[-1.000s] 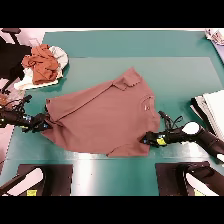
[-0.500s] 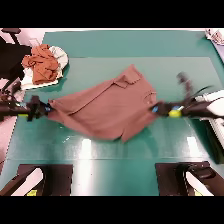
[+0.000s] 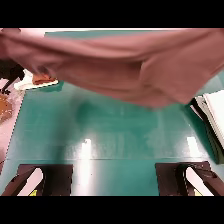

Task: Fold the shirts.

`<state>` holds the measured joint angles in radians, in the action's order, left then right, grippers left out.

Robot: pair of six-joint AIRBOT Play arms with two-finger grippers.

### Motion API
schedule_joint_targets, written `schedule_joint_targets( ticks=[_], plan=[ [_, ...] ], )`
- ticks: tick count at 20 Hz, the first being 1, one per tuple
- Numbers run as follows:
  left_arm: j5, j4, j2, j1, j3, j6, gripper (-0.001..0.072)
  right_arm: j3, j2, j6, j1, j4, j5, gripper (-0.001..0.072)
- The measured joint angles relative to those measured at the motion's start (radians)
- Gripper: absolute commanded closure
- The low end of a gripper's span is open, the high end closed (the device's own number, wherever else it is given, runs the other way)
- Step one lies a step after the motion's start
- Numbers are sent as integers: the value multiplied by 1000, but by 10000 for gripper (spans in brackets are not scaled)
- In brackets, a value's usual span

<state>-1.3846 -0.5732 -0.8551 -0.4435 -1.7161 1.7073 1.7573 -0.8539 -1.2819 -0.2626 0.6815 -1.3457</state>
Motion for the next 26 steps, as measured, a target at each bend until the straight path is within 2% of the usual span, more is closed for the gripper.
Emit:
schedule_joint_targets(
  ticks=[4, 6, 8, 10, 12, 14, 17, 19, 22, 26],
  plan=[
    [-56, 6, 7, 0, -461, 119, 680, 439, -79, -52, 60, 26, -115, 694],
    [-74, -78, 6, 0, -632, 189, 680, 503, -67, -89, 85, 69, -118, 694],
    [-132, -189, 2, 0, -693, 278, 680, 423, -24, -158, 100, 116, -63, 694],
    [-219, -261, 0, 0, -639, 334, 679, 226, 31, -245, 108, 154, 8, 694],
    [-285, -286, 2, 0, -454, 337, 679, -21, 69, -312, 113, 165, 92, 694],
    [-284, -299, 2, 0, -199, 281, 679, -263, 71, -351, 115, 153, 183, 694],
    [-121, -296, 3, 14, 255, 179, 680, -526, -22, -344, 132, 76, 315, 693],
    [79, -290, 2, 47, 552, 108, 680, -607, -144, -312, 159, 43, 384, 693],
    [425, -283, -14, 99, 882, 42, 679, -594, -387, -276, 212, 17, 430, 693],
    [769, -276, -74, 152, 1064, 9, 679, -418, -710, -237, 274, 0, 397, 692]
  ],
)
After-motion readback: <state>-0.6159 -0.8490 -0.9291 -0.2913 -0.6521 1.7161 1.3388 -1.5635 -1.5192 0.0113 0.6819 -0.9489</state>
